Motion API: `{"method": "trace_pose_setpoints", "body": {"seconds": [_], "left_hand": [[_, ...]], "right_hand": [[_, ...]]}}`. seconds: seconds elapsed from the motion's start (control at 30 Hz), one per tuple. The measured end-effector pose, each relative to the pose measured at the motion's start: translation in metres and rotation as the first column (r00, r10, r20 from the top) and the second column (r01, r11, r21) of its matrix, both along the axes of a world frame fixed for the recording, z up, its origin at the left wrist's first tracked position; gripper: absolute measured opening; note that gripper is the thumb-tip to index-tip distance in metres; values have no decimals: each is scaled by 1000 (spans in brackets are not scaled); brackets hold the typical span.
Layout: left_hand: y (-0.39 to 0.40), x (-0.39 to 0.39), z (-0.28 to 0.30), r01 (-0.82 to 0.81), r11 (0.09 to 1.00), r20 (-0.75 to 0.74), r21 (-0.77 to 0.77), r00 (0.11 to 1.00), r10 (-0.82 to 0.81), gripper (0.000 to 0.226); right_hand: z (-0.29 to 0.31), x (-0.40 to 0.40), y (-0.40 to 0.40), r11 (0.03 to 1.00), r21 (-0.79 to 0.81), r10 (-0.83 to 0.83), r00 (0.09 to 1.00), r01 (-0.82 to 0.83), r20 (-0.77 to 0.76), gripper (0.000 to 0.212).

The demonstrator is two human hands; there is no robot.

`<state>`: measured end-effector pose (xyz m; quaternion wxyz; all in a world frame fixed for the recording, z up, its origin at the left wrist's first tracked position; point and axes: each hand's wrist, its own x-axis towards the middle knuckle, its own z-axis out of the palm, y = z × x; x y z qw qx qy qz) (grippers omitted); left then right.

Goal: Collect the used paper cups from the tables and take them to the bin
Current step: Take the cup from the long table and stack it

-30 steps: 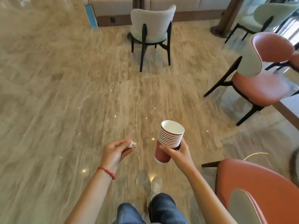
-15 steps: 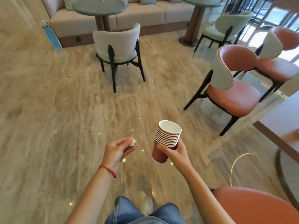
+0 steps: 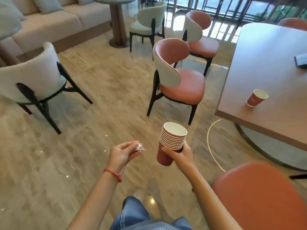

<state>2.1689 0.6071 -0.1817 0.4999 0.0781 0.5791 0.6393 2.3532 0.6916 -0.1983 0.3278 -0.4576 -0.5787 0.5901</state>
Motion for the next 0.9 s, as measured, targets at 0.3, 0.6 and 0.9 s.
{"method": "trace_pose_setpoints", "body": {"seconds": [0.3,0.6,0.9], "left_hand": [[114,-30,16,377,926,13,-26,926,-376,4],[193,27,17,640,767,53,-35,768,-638,7],[274,106,27,731,682,13,-22,683,-731,5]], "right_hand": [[11,-14,38,913,-33,-406,914,406,-8,49],[17,34,53,750,-30,-661,750,661,17,53],[20,107,110,656,-65,-754,657,752,-3,62]]}}
